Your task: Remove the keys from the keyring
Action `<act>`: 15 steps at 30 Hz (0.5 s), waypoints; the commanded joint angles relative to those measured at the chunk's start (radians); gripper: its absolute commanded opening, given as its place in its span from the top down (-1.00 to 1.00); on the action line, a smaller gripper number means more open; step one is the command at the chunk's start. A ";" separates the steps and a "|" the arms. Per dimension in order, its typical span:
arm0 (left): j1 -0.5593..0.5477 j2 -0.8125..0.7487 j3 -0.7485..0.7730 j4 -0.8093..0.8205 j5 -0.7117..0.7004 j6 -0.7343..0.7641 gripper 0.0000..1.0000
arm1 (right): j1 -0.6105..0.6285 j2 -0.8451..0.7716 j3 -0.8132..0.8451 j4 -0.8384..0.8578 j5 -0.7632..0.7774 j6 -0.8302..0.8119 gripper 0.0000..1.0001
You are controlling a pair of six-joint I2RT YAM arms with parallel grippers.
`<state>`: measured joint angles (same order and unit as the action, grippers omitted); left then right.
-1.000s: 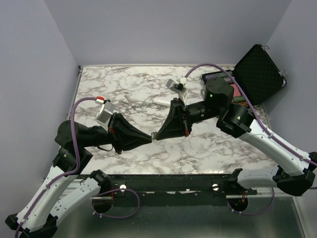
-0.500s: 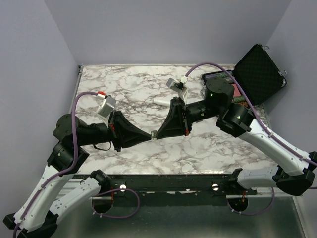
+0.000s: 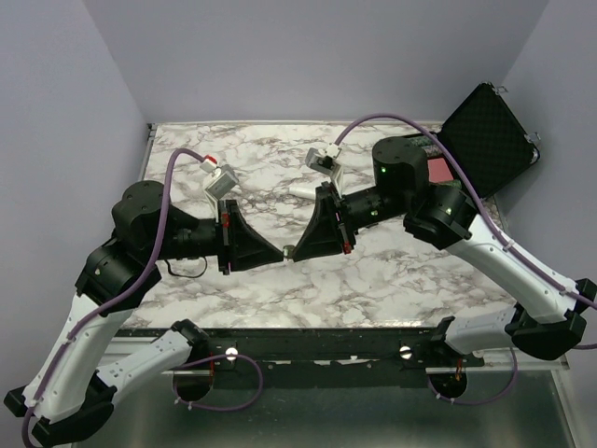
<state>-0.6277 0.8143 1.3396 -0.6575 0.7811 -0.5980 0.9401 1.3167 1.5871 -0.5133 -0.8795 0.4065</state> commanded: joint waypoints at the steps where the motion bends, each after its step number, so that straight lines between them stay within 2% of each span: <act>1: 0.005 0.069 0.070 -0.099 -0.048 0.043 1.00 | 0.046 0.041 0.037 -0.145 0.050 -0.054 0.99; 9: 0.005 0.200 0.193 -0.257 -0.016 0.127 1.00 | 0.134 0.116 0.138 -0.298 0.171 -0.115 0.99; 15: 0.005 0.290 0.230 -0.335 -0.002 0.156 1.00 | 0.221 0.183 0.218 -0.384 0.299 -0.147 0.99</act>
<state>-0.6277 1.0046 1.5360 -1.0748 0.8043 -0.4725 1.0592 1.4155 1.7527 -0.8467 -0.6609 0.2962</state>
